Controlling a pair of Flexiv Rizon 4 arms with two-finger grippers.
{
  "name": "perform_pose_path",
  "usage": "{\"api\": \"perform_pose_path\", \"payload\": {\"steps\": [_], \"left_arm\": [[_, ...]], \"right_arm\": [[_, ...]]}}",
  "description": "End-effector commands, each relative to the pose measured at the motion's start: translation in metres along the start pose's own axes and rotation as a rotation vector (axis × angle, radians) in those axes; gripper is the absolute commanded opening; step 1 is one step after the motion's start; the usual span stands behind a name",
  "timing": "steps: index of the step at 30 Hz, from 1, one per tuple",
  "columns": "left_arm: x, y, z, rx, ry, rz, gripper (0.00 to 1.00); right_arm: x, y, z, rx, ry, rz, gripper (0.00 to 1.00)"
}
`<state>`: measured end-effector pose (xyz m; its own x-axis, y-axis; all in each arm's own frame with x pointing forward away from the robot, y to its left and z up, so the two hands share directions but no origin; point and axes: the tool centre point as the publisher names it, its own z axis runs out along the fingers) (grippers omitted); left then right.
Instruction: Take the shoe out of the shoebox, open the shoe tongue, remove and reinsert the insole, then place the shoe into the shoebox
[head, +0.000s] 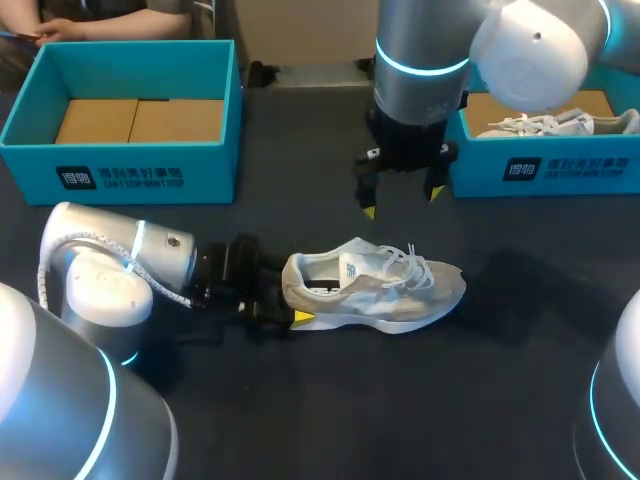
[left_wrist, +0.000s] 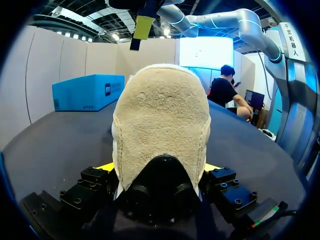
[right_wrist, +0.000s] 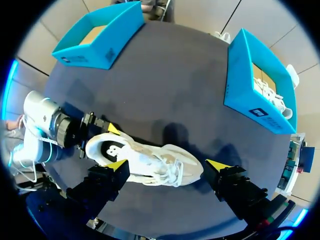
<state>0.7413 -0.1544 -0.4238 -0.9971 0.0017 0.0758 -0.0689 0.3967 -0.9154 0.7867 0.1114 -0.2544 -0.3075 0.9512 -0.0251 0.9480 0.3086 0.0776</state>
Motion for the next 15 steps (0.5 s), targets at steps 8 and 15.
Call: {"api": "perform_pose_path", "payload": {"steps": [8,15], "left_arm": [[0.0,0.0,0.0,-0.002,0.002,0.0,0.0],[0.0,0.0,0.0,-0.002,0.002,0.0,0.0]], "right_arm": [[0.022,-0.03,0.011,-0.057,-0.092,0.25,1.0],[0.036,-0.031,0.02,-0.045,-0.107,0.274,1.0]]}}
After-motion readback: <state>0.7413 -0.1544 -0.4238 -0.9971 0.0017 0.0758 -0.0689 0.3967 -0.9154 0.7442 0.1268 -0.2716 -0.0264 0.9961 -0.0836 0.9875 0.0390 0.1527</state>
